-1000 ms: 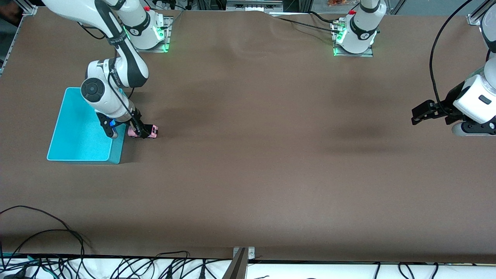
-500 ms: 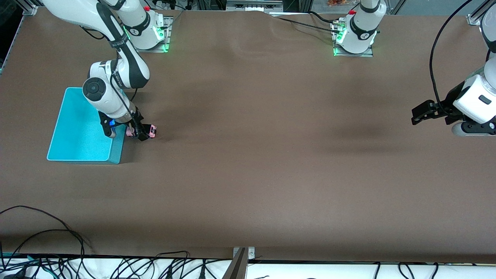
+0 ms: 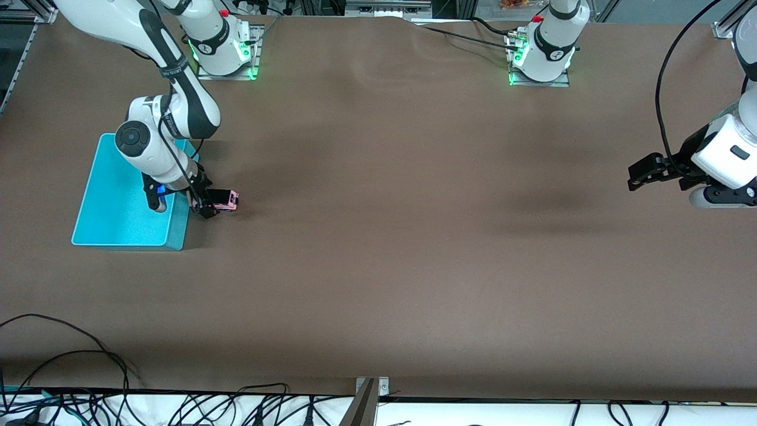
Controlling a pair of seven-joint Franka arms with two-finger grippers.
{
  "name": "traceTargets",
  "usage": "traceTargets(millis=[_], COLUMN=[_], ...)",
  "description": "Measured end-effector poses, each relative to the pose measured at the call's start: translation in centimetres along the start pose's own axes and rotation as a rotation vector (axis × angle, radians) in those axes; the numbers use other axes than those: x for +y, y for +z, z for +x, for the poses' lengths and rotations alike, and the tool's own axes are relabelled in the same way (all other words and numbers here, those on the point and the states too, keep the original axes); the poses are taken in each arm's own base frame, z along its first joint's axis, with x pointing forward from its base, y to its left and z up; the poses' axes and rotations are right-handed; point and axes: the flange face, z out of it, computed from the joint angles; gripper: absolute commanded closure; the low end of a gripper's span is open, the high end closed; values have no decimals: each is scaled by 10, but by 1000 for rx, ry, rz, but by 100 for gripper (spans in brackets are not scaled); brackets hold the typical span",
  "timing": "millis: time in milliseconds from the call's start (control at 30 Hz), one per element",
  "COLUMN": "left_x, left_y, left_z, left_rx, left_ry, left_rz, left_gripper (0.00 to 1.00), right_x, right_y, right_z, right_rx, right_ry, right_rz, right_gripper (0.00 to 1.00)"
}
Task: Wind and store pink jeep toy
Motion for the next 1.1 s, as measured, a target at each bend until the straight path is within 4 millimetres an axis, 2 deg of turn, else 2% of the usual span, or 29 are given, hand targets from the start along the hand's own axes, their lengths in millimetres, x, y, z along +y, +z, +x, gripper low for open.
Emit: traceTargets(millis=[167,333,433,500,600,667,700,1100], left_x=[0,0,0,0,0,0,0,0], left_y=[0,0,0,0,0,0,0,1], left_z=[0,0,0,0,0,0,0,0], left_rx=[0,0,0,-1,-1,-1,-1,-1], left_ry=[0,0,0,0,0,0,0,0], left_rz=[0,0,0,0,0,0,0,0], left_gripper=[0,0,0,0,0,0,0,0], right_x=[-1,-1,-1,-1,0,0,-1,-5], right_y=[0,0,1,3,7,10,11,9], right_z=[0,0,-1,-2,-3,-4,-5,-7], right_rx=[1,3,6,9,10,11,11,31], right_ry=[38,40,31,22,13,10,9,-29], right_rz=[4,9,6,2,-4,-1,2,21], right_gripper=[44,22,22,31,77,95,100,100])
